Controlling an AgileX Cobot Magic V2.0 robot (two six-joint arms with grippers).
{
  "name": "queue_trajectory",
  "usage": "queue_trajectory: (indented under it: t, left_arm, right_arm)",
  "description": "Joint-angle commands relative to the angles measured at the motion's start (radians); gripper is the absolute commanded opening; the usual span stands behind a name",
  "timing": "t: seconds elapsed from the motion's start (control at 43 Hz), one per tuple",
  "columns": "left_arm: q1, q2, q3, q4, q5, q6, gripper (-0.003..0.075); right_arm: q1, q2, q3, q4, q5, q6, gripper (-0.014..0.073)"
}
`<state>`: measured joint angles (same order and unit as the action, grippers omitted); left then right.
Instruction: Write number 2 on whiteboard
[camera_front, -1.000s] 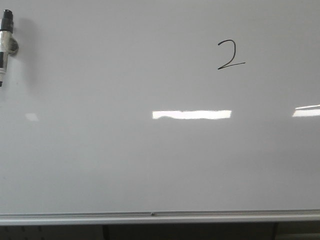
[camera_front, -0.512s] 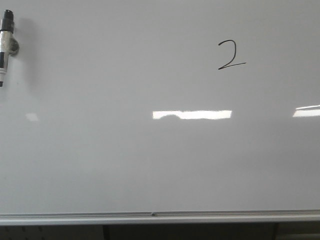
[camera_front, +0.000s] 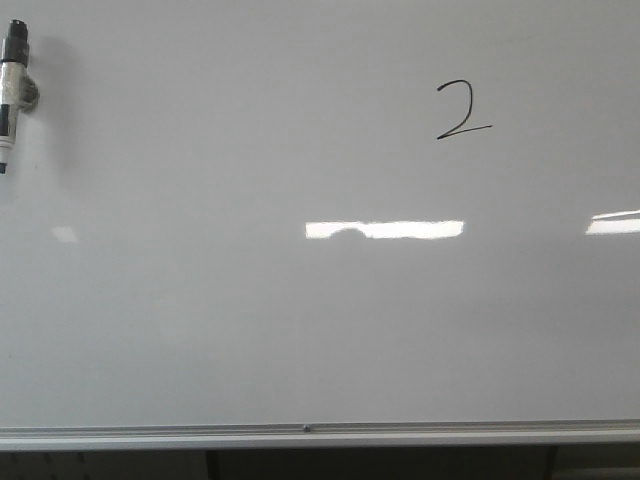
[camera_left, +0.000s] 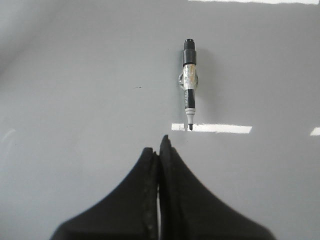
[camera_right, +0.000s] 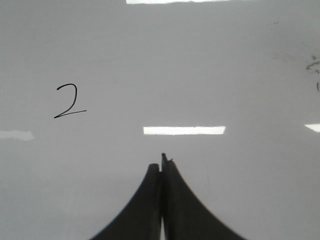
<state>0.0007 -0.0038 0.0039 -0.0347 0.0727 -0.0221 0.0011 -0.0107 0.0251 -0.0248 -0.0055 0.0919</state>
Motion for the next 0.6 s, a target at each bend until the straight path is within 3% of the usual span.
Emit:
queue_trajectory:
  t: [0.0, 0.581]
  left_arm:
    - [0.000, -0.026, 0.035, 0.001, -0.084, -0.012, -0.0020]
    - [0.000, -0.026, 0.035, 0.001, -0.084, -0.012, -0.0020]
  right_arm:
    - [0.009, -0.020, -0.002, -0.011, -0.088, -0.010, -0.0068]
    - [-0.004, -0.020, -0.002, -0.011, -0.088, -0.010, -0.0068]
